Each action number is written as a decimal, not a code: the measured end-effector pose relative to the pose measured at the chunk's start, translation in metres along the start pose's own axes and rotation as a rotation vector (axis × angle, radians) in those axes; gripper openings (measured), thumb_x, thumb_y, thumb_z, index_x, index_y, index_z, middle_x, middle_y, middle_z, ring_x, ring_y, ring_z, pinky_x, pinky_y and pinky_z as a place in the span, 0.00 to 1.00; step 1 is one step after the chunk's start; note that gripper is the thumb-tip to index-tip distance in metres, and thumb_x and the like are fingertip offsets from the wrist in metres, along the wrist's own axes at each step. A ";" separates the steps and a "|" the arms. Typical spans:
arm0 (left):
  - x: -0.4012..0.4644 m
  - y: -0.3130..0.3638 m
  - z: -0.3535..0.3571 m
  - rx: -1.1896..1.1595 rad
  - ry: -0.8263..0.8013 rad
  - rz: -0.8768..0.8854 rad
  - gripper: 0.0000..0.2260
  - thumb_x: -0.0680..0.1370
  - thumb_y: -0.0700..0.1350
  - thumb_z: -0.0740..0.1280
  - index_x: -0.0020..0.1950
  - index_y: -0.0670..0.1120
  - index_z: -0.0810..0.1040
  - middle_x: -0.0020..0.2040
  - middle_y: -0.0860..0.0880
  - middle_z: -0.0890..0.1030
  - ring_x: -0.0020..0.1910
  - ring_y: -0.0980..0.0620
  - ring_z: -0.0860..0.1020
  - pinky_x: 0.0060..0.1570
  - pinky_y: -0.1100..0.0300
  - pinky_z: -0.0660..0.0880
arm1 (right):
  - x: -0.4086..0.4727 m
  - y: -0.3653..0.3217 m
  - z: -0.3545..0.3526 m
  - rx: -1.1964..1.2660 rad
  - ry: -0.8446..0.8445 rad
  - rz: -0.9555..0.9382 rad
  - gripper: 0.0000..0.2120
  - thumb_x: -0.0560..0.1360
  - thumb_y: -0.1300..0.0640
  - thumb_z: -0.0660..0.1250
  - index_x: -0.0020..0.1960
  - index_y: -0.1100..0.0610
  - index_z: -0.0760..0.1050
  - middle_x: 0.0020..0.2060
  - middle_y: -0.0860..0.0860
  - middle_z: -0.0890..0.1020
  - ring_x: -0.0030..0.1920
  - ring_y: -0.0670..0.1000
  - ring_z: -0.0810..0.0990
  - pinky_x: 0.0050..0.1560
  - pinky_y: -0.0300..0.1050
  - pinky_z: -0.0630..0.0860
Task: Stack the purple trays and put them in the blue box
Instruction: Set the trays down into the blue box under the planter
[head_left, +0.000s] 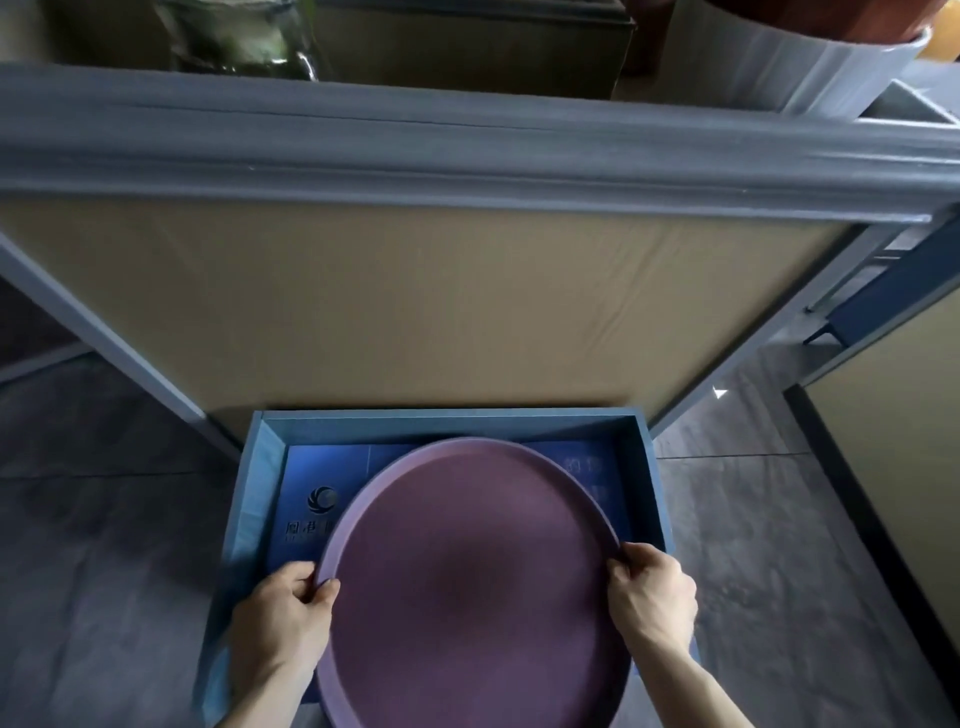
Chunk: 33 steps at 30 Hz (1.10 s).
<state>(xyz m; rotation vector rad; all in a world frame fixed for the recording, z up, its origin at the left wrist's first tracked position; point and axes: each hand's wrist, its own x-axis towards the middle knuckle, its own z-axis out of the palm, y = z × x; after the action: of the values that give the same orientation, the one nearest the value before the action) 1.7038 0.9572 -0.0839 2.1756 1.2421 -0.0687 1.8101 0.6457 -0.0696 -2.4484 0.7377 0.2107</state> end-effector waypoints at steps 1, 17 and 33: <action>0.000 -0.001 0.003 0.007 -0.008 -0.001 0.15 0.71 0.47 0.77 0.56 0.45 0.84 0.49 0.46 0.87 0.51 0.41 0.84 0.45 0.54 0.75 | 0.001 0.000 0.001 -0.017 0.001 -0.004 0.03 0.68 0.58 0.66 0.37 0.56 0.78 0.29 0.51 0.78 0.33 0.58 0.74 0.37 0.46 0.74; -0.004 0.003 0.007 0.054 0.043 0.004 0.15 0.73 0.47 0.75 0.58 0.44 0.83 0.51 0.45 0.87 0.52 0.39 0.83 0.43 0.53 0.75 | 0.000 -0.006 0.004 -0.065 -0.049 -0.039 0.04 0.71 0.59 0.68 0.38 0.52 0.79 0.29 0.46 0.74 0.32 0.54 0.72 0.38 0.45 0.71; -0.009 -0.001 0.007 0.002 0.131 0.050 0.07 0.71 0.44 0.77 0.47 0.43 0.85 0.44 0.44 0.88 0.44 0.39 0.84 0.39 0.54 0.74 | 0.009 -0.015 0.005 -0.277 -0.053 -0.072 0.02 0.67 0.54 0.72 0.40 0.50 0.79 0.36 0.52 0.77 0.38 0.58 0.74 0.40 0.46 0.71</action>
<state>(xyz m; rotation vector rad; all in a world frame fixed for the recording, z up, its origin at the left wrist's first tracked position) 1.6997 0.9468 -0.0866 2.2414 1.2586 0.0950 1.8257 0.6547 -0.0691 -2.7138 0.6310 0.3696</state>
